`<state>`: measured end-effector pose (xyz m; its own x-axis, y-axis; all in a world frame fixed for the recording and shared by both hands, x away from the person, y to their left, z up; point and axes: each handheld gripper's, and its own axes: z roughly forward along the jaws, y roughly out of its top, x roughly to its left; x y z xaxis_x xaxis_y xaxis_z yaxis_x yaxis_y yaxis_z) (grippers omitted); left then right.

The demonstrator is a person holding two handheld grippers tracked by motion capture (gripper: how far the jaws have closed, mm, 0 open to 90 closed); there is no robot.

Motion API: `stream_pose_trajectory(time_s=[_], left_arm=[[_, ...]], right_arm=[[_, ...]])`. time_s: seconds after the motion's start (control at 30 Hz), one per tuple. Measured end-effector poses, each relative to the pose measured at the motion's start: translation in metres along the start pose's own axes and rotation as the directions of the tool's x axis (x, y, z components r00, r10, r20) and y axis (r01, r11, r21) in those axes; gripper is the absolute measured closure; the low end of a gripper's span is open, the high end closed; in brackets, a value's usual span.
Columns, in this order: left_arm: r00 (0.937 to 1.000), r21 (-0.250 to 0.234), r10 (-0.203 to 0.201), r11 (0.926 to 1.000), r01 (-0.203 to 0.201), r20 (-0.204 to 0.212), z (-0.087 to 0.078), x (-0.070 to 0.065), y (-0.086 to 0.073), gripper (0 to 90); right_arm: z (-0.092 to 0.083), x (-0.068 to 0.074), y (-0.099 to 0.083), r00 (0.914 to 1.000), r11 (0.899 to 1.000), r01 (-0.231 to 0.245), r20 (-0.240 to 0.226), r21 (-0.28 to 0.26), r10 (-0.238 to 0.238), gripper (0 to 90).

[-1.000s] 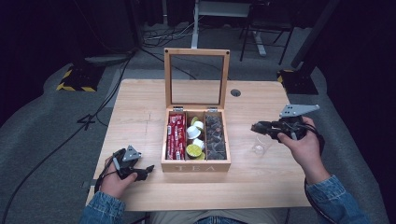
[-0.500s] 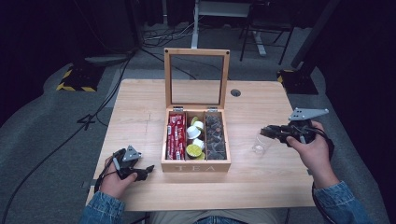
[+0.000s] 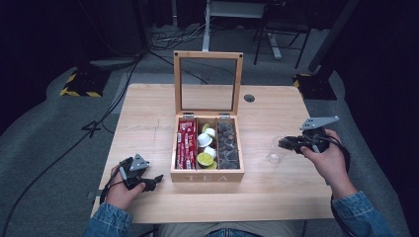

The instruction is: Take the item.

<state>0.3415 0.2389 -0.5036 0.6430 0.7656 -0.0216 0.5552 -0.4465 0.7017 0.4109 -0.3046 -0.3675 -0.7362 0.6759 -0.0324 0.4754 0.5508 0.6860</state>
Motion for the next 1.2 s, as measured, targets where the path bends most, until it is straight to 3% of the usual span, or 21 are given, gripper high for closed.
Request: stream_pose_trajectory(time_s=[0.2,0.53,0.7,1.03,1.2], left_arm=[[1.0000,-0.001,-0.001,1.0000,0.001,0.002,0.000,0.000,0.000,23.8],[1.0000,-0.001,-0.001,1.0000,0.001,0.002,0.000,0.000,0.000,23.7],[1.0000,0.001,0.005,1.0000,-0.005,0.002,0.000,0.001,0.000,23.2],[1.0000,0.001,0.006,1.0000,-0.006,0.001,0.000,0.000,0.000,23.0],[1.0000,0.002,0.006,1.0000,-0.006,0.001,0.000,0.000,0.000,23.0]], right_arm=[[0.012,-0.004,0.002,0.9999,0.999,0.007,0.013,0.046,-0.008,74.8],[0.025,-0.008,-0.002,0.9999,0.997,-0.005,0.013,0.075,0.004,74.4],[0.028,-0.007,-0.004,0.9997,0.997,-0.001,0.022,0.083,-0.001,68.8],[0.025,-0.003,-0.002,0.9993,0.999,-0.006,0.038,0.052,0.004,54.3],[0.023,-0.005,-0.002,0.9987,1.000,-0.030,0.042,-0.009,0.030,42.1]])
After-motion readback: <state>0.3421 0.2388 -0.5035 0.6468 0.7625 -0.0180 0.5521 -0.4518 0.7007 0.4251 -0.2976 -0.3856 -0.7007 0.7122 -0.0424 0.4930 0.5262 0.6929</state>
